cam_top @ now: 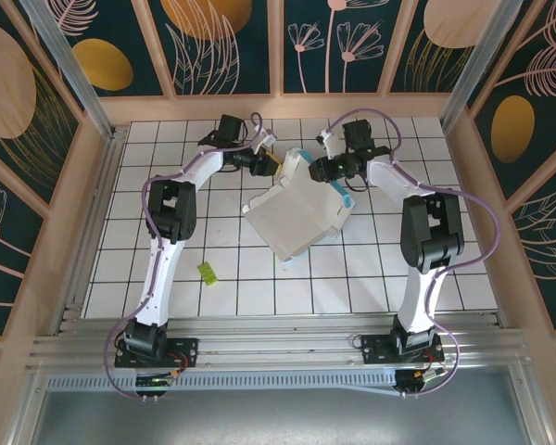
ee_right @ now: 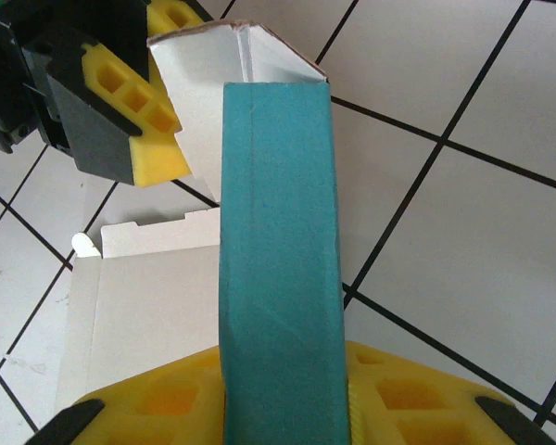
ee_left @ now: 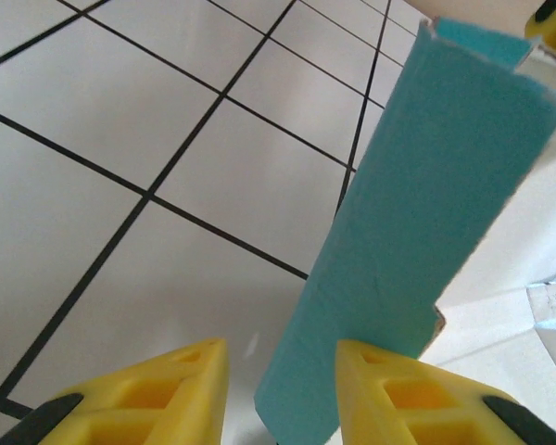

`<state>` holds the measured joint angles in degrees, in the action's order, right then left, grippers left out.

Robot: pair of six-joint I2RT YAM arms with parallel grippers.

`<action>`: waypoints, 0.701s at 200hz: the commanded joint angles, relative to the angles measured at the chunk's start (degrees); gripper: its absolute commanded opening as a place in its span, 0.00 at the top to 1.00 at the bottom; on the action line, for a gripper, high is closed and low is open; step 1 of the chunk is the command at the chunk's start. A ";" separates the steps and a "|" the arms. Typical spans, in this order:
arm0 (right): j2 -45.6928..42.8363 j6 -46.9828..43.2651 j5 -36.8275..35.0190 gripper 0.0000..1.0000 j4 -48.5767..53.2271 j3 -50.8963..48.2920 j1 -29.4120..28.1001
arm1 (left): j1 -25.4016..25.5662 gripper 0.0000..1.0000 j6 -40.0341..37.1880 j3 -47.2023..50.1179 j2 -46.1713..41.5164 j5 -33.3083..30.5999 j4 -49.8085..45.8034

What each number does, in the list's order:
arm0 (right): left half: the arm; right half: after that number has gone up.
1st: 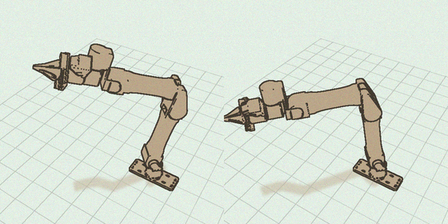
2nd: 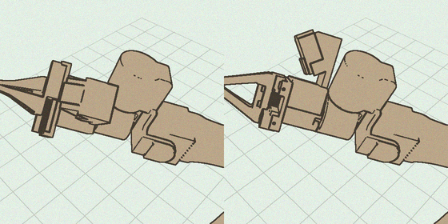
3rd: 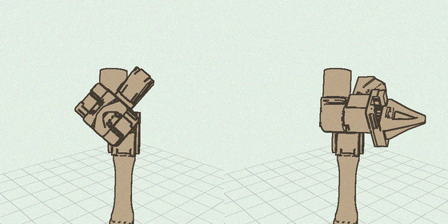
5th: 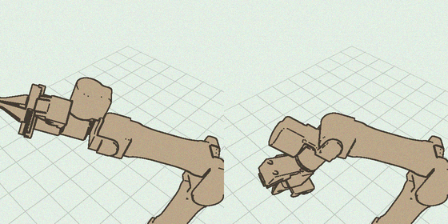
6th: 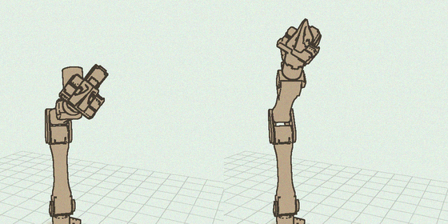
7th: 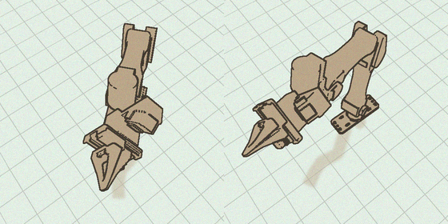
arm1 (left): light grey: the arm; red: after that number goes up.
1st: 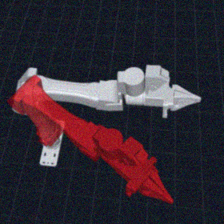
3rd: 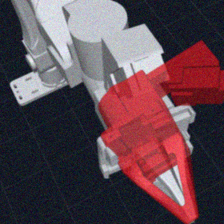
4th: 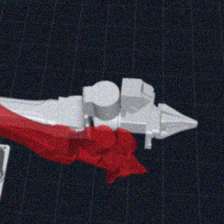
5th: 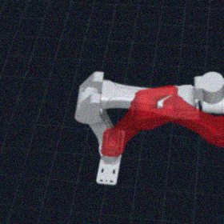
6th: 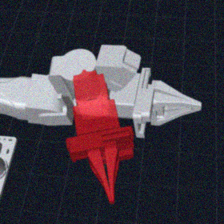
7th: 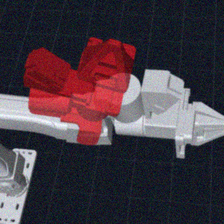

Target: Fold the paper box

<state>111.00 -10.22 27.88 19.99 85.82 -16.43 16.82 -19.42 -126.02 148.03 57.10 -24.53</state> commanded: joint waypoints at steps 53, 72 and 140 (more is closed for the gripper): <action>-0.33 -1.04 -1.33 0.70 1.11 2.60 -1.53 | -0.23 0.65 2.08 1.81 -0.89 7.14 3.95; -0.60 -1.25 -1.49 0.70 1.01 2.44 -1.77 | -0.24 0.65 2.04 2.15 -0.99 6.76 3.97; -1.35 -3.18 -4.32 0.70 0.71 1.60 -3.59 | 0.37 0.66 0.06 4.21 -1.39 8.12 2.83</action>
<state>111.00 -11.64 24.86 20.14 86.28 -18.61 16.84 -17.32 -123.09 148.03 61.76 -22.48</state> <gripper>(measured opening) 0.305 0.345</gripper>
